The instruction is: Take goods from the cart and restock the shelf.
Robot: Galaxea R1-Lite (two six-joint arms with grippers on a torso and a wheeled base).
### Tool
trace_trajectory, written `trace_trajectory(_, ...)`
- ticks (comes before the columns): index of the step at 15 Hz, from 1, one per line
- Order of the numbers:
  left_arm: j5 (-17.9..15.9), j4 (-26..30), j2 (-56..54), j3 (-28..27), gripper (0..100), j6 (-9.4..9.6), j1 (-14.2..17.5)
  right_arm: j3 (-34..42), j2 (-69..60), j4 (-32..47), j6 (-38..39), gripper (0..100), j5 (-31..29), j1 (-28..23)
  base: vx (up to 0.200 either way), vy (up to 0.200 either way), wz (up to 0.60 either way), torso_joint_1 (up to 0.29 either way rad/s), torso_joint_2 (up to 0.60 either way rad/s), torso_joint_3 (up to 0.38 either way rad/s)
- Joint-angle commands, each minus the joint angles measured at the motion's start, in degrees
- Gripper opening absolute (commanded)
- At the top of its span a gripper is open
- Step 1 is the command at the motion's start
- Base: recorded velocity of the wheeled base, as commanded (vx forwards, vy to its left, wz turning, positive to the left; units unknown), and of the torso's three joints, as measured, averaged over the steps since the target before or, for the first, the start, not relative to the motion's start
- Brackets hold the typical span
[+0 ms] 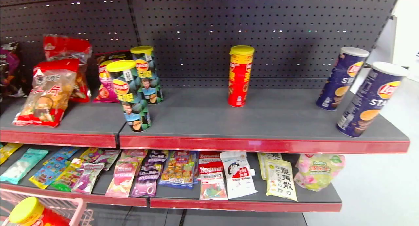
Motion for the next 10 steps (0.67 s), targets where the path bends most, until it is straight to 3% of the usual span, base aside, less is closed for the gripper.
trace_trajectory(1, 0.0, -0.04, -0.03, 0.05, 100, -0.03, 0.02, -0.06, 0.06, 0.08, -0.08, 100, 0.0, 0.01, 0.0, 0.0, 0.6, 0.002, 0.0, 0.002)
trace_trajectory(7, 0.08, -0.04, -0.03, -0.04, 100, -0.03, 0.02, 0.02, 0.06, -0.01, 0.01, 100, 0.0, 0.01, 0.0, 0.0, 0.6, 0.004, 0.0, 0.001)
trace_trajectory(10, 0.17, -0.04, -0.03, -0.04, 100, -0.12, 0.02, 0.02, 0.06, -0.01, 0.1, 100, 0.0, 0.01, 0.0, 0.0, 0.0, 0.0, 0.0, 0.0)
